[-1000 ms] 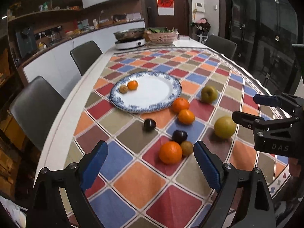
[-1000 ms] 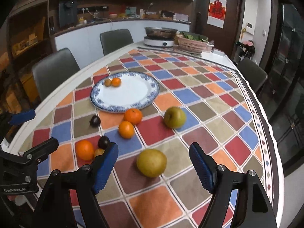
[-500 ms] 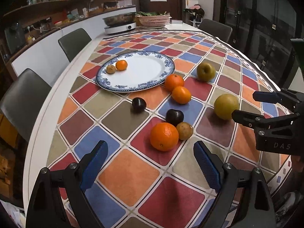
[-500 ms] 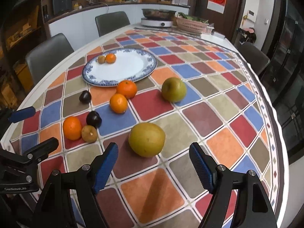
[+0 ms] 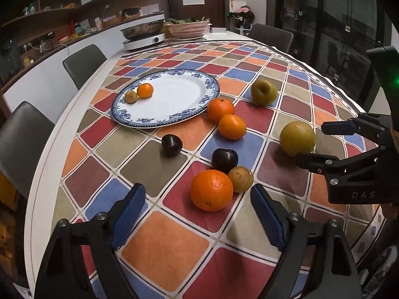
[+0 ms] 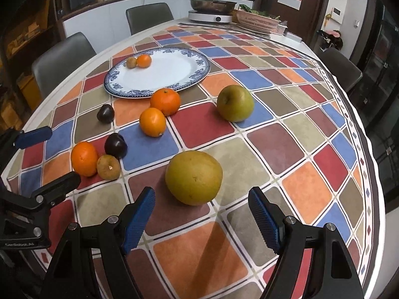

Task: Organize fruits
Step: 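Grasp a large orange with the left tool while the right tool grasps the yellow pomelo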

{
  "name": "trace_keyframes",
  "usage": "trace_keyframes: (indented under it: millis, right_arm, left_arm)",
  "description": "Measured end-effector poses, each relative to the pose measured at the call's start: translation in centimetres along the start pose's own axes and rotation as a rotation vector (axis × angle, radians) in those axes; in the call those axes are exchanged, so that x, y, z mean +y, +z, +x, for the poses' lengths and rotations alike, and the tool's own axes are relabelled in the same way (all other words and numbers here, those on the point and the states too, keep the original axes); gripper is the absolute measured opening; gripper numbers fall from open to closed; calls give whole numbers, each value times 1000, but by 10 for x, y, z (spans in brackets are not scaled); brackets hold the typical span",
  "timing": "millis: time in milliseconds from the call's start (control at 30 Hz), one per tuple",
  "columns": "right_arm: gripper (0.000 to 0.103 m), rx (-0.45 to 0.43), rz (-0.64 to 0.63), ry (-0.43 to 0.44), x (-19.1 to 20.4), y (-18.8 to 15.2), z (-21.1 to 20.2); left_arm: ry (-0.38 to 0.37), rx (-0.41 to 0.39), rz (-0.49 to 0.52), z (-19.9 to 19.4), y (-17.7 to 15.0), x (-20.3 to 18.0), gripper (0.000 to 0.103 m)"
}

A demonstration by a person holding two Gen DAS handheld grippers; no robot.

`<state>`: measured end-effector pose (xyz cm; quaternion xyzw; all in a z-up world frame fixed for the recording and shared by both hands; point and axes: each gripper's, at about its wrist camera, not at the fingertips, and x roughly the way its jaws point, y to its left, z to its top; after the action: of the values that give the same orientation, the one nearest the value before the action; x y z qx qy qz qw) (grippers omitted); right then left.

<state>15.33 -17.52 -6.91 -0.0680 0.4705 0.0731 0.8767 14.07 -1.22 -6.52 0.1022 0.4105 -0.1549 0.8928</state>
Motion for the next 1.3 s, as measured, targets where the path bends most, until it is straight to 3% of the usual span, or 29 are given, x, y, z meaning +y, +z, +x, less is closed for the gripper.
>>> trace_keyframes:
  millis: [300, 533, 600, 667, 900, 1300]
  right_arm:
    - [77, 7, -5, 10, 1, 3, 7]
    - [76, 0, -16, 18, 2, 6, 10]
    - [69, 4, -12, 24, 1, 7, 12]
    - [69, 11, -7, 32, 0, 8, 15]
    - [52, 28, -2, 62, 1, 7, 22]
    - [51, -3, 18, 84, -2, 4, 18]
  left_arm:
    - [-90, 37, -27, 13, -1, 2, 53]
    - [-122, 56, -44, 19, -1, 3, 46]
    - [-120, 57, -48, 21, 0, 3, 43]
    - [-117, 59, -54, 21, 1, 4, 42]
    - [-115, 61, -66, 22, 2, 5, 41]
    - [-96, 60, -78, 20, 3, 3, 40]
